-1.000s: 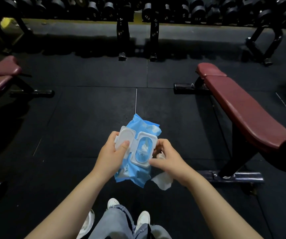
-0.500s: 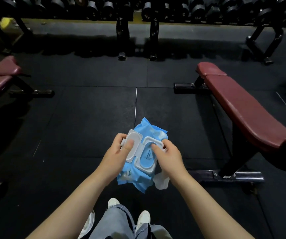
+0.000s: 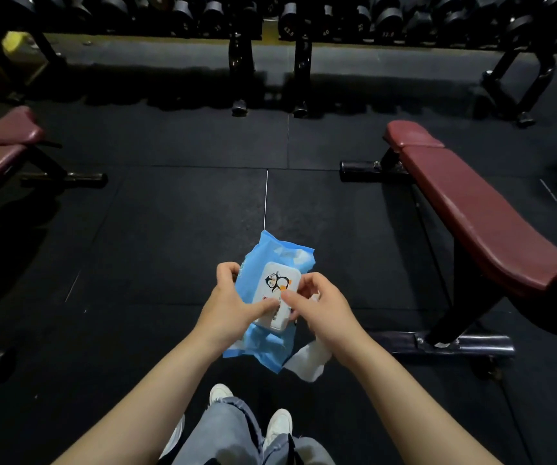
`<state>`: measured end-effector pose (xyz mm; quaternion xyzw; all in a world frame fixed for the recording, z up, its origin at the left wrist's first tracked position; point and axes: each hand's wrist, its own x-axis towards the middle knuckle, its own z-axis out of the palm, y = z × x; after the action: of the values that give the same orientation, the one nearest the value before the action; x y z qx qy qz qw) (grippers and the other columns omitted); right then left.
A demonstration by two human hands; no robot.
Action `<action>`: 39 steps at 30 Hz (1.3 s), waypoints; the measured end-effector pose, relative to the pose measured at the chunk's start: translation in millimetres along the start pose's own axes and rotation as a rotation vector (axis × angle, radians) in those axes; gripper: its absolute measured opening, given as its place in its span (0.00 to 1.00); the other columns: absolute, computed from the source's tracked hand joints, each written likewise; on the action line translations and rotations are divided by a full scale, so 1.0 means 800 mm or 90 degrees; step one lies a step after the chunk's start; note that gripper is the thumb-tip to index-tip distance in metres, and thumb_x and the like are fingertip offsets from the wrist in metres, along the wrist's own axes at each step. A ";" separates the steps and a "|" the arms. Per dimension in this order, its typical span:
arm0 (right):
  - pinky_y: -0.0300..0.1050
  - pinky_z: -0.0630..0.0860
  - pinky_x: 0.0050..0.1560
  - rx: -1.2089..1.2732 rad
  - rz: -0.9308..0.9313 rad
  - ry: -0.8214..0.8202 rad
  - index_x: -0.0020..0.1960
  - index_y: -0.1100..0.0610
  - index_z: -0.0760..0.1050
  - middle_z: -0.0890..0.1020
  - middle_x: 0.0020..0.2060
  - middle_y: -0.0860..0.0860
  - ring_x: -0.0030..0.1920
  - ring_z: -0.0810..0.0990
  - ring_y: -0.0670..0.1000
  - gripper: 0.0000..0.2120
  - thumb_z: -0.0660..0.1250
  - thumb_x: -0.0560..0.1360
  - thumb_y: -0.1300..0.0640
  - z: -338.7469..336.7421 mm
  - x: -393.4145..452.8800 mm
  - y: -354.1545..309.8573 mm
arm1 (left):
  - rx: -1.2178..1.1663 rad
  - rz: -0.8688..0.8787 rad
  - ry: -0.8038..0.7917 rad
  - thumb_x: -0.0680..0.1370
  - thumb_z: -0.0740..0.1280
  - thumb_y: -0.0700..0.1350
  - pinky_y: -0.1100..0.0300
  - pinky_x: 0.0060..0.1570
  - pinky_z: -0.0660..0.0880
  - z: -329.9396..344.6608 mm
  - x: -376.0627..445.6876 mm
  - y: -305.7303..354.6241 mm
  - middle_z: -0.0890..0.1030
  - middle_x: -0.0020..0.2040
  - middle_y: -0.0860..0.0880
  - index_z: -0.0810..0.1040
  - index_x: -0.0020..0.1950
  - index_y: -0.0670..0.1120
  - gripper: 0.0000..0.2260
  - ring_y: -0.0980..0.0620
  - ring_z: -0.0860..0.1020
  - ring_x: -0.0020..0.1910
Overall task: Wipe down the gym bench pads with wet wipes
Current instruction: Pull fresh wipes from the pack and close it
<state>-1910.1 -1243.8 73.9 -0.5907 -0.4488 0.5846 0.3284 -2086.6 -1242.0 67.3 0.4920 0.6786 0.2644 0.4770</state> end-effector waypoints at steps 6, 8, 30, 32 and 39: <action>0.38 0.80 0.41 -0.037 -0.007 0.012 0.49 0.56 0.76 0.83 0.44 0.48 0.43 0.83 0.45 0.07 0.70 0.73 0.62 -0.001 0.004 0.001 | -0.043 -0.022 0.013 0.67 0.80 0.48 0.52 0.49 0.82 -0.002 0.001 0.001 0.78 0.54 0.54 0.64 0.60 0.53 0.30 0.55 0.80 0.53; 0.39 0.80 0.42 -0.031 -0.019 0.000 0.49 0.56 0.76 0.82 0.43 0.49 0.44 0.83 0.45 0.07 0.70 0.73 0.63 -0.003 0.006 0.003 | -0.109 -0.049 0.014 0.69 0.79 0.45 0.52 0.47 0.82 -0.006 0.002 0.001 0.80 0.53 0.50 0.67 0.61 0.53 0.27 0.53 0.83 0.50; 0.50 0.81 0.54 0.111 0.122 -0.083 0.62 0.56 0.74 0.85 0.53 0.49 0.52 0.84 0.49 0.21 0.73 0.73 0.50 -0.003 0.019 0.016 | -0.319 -0.029 -0.108 0.78 0.66 0.51 0.49 0.54 0.79 -0.025 0.005 0.003 0.84 0.57 0.48 0.74 0.64 0.47 0.16 0.48 0.83 0.55; 0.53 0.80 0.57 0.096 0.126 -0.078 0.62 0.56 0.74 0.85 0.53 0.49 0.52 0.84 0.49 0.22 0.74 0.73 0.49 -0.001 0.022 0.016 | -0.283 -0.017 -0.099 0.76 0.71 0.48 0.54 0.50 0.80 -0.023 0.005 0.001 0.84 0.56 0.50 0.74 0.63 0.49 0.17 0.51 0.84 0.54; 0.51 0.81 0.55 0.026 0.122 -0.060 0.57 0.50 0.75 0.85 0.50 0.46 0.50 0.85 0.48 0.13 0.71 0.75 0.51 0.004 0.021 0.011 | -0.206 -0.023 -0.039 0.72 0.76 0.42 0.53 0.50 0.82 -0.013 0.010 -0.010 0.83 0.55 0.53 0.72 0.62 0.53 0.22 0.54 0.83 0.52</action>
<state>-1913.4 -1232.3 59.1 -0.5959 -0.3929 0.6496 0.2618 -2100.2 -1236.5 61.9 0.4042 0.6211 0.3467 0.5750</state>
